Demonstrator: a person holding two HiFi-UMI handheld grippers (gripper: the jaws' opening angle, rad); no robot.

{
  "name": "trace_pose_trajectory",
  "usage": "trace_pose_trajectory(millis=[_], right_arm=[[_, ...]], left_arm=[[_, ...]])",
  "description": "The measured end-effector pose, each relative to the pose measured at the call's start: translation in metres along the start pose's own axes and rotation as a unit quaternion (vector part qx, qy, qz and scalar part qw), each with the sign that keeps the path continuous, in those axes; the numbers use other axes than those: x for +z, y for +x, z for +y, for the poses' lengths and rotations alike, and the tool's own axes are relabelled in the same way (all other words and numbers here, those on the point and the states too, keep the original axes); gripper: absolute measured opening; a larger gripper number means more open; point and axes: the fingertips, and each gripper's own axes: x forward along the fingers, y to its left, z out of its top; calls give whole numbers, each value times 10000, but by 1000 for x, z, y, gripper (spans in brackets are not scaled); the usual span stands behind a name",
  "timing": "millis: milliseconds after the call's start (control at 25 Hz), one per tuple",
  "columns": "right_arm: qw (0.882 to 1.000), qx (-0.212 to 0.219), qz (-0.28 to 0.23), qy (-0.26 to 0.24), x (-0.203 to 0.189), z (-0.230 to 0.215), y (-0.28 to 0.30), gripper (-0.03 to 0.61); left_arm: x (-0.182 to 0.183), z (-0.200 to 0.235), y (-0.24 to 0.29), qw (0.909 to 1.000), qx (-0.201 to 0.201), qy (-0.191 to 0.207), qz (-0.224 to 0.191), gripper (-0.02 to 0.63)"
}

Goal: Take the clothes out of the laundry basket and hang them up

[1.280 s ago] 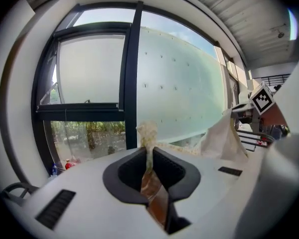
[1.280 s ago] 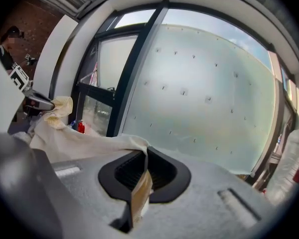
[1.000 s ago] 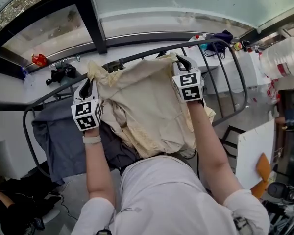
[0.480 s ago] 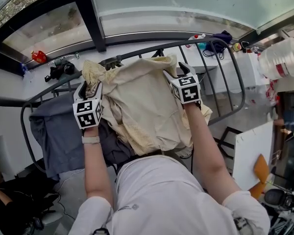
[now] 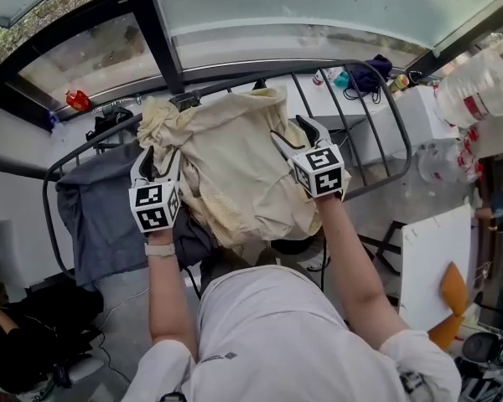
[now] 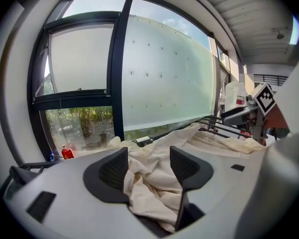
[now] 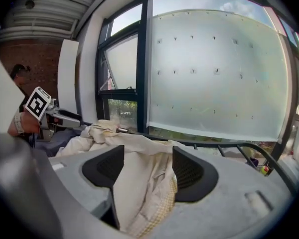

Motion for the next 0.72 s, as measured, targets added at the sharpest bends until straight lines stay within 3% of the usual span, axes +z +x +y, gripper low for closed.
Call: trace_pose_trajectory(millis=[400, 720], right_arm=[[9913, 699, -1098, 197, 8, 53, -112, 290], [9824, 990, -1583, -29, -12, 89, -197, 287]], left_arm=[[8, -98, -92, 9958, -521, 120, -740, 249], [27, -162, -176, 9833, -967, 353, -1504, 249]])
